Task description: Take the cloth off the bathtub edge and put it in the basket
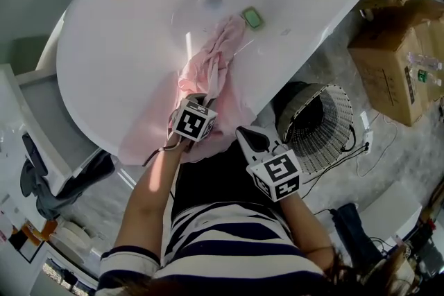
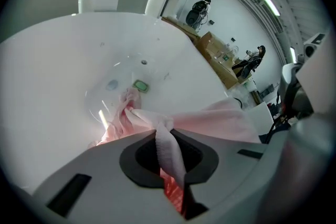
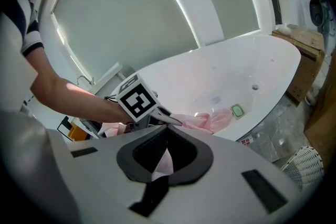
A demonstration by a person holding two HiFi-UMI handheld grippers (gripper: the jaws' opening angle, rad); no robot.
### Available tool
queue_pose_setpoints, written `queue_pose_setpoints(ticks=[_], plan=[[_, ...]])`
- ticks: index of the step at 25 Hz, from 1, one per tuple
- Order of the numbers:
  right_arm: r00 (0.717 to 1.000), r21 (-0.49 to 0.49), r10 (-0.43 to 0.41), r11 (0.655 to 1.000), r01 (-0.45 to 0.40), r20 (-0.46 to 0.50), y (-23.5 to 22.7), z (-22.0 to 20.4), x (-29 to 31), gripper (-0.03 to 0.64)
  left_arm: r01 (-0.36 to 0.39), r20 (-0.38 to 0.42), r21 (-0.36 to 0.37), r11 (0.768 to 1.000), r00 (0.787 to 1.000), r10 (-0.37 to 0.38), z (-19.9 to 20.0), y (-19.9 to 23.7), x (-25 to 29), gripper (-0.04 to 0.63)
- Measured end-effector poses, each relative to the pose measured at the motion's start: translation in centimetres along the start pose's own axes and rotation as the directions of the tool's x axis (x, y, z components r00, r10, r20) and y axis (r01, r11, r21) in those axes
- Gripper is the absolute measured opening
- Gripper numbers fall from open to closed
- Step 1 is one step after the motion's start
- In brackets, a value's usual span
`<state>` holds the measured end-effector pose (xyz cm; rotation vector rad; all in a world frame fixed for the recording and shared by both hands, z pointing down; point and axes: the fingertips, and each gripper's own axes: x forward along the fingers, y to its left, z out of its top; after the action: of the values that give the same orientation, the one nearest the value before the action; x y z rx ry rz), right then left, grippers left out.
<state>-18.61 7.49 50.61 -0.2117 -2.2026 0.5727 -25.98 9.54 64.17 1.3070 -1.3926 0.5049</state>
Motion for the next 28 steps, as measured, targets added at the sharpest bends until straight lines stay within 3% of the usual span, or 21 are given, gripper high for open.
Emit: queue_pose_setpoints(ticks=[7, 15, 28], plan=[[0.999, -0.011, -0.014, 1.0, 0.015, 0.043, 0.4, 0.5, -0.9, 0.026, 0.005, 0.148, 0.046, 0.999, 0.989, -0.012, 2.8, -2.3, -4.5, 0.029], [0.994, -0.028, -0.017, 0.999, 0.02, 0.11, 1.3, 1.0, -2.1, 0.026, 0.02, 0.299, 0.098, 0.995, 0.953, -0.049, 5.5, -5.1, -11.0, 0.029], [0.977, -0.129, 0.035, 0.992, -0.008, 0.209, 3.7, 3.7, -3.0, 0.029, 0.01, 0.443, 0.181, 0.984, 0.892, -0.091, 8.6, -8.2, -20.6, 0.029]])
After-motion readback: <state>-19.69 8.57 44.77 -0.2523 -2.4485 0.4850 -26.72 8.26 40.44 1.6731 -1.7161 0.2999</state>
